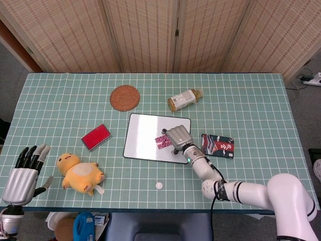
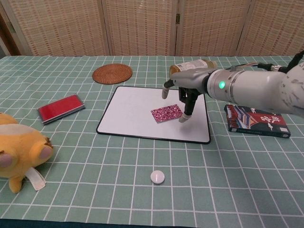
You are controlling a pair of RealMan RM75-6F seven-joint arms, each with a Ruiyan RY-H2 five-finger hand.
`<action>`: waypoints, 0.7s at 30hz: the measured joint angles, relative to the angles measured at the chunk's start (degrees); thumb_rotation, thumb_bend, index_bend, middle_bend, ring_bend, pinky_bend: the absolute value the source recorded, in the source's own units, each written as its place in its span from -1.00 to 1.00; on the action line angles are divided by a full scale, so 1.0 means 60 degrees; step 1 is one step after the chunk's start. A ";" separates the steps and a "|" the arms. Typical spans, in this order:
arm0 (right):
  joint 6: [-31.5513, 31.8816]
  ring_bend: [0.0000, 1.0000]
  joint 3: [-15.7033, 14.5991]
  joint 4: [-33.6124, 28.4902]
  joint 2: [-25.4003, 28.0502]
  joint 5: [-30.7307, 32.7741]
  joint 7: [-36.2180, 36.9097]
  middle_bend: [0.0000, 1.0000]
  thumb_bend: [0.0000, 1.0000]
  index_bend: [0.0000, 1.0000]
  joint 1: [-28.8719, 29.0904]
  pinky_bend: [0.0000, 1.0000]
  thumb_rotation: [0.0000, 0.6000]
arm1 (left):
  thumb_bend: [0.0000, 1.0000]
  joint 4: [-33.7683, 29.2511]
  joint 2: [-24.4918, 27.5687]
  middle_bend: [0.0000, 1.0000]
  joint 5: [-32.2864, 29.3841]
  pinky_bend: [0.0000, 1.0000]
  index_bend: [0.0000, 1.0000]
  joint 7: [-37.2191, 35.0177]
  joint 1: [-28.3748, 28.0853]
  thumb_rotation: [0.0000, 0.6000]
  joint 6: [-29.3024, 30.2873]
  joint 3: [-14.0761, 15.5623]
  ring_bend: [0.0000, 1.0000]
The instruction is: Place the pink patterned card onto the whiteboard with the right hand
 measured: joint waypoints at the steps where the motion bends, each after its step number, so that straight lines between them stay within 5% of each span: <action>1: 0.0026 0.94 -0.0004 -0.0132 0.0055 -0.0080 0.0071 0.76 -0.72 -0.54 -0.0013 1.00 1.00 | -0.44 -0.0005 0.0002 -0.97 -0.0003 -1.00 -0.97 0.0004 -0.0003 1.00 -0.0007 -0.0001 -0.97; 21: -0.0415 0.94 -0.1096 -0.2271 0.0594 -0.3618 0.1517 0.79 -0.67 -0.31 -0.0328 1.00 1.00 | -0.44 -0.0099 0.0008 -0.97 -0.0046 -1.00 -0.97 0.0153 0.0031 1.00 0.0012 -0.0006 -0.97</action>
